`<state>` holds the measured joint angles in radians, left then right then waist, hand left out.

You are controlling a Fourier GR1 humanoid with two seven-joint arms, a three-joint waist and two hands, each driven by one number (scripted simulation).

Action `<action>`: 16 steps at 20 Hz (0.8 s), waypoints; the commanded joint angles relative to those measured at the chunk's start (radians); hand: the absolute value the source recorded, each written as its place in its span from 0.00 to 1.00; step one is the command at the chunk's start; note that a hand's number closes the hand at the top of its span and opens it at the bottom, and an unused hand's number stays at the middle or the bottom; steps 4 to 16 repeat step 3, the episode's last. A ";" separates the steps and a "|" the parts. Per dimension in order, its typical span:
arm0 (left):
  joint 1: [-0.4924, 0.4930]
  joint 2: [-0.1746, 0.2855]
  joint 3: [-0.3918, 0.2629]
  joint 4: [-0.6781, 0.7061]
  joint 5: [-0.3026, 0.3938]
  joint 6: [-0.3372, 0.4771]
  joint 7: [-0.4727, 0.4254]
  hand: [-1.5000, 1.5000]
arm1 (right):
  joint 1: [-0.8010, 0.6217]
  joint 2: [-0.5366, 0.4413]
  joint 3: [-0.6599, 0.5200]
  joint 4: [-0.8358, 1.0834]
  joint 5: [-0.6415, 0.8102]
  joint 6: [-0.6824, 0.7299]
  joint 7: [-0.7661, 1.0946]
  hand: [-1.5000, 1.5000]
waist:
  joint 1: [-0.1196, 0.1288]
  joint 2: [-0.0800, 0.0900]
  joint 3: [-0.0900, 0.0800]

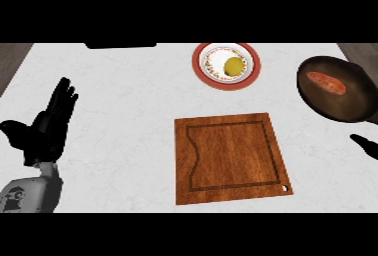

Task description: Pick the sweet potato from the cutting board and place it in the pan

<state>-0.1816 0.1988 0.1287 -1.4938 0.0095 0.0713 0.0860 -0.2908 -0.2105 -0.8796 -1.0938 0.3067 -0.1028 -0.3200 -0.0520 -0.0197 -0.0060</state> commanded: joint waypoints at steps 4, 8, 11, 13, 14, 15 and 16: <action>-0.004 -0.020 -0.025 -0.009 -0.019 0.011 0.000 0.50 | 0.258 0.191 0.066 -0.457 0.018 0.040 0.154 0.00 | 0.012 0.009 0.002; -0.004 -0.020 -0.025 -0.009 -0.019 0.011 0.000 0.50 | 0.258 0.191 0.066 -0.457 0.018 0.040 0.154 0.00 | 0.012 0.009 0.002; -0.004 -0.020 -0.025 -0.009 -0.019 0.011 0.000 0.50 | 0.258 0.191 0.066 -0.457 0.018 0.040 0.154 0.00 | 0.012 0.009 0.002; -0.004 -0.020 -0.025 -0.009 -0.019 0.011 0.000 0.50 | 0.258 0.191 0.066 -0.457 0.018 0.040 0.154 0.00 | 0.012 0.009 0.002; -0.004 -0.020 -0.025 -0.009 -0.019 0.011 0.000 0.50 | 0.258 0.191 0.066 -0.457 0.018 0.040 0.154 0.00 | 0.012 0.009 0.002; -0.004 -0.020 -0.025 -0.009 -0.019 0.011 0.000 0.50 | 0.258 0.191 0.066 -0.457 0.018 0.040 0.154 0.00 | 0.012 0.009 0.002; -0.004 -0.020 -0.025 -0.009 -0.019 0.011 0.000 0.50 | 0.258 0.191 0.066 -0.457 0.018 0.040 0.154 0.00 | 0.012 0.009 0.002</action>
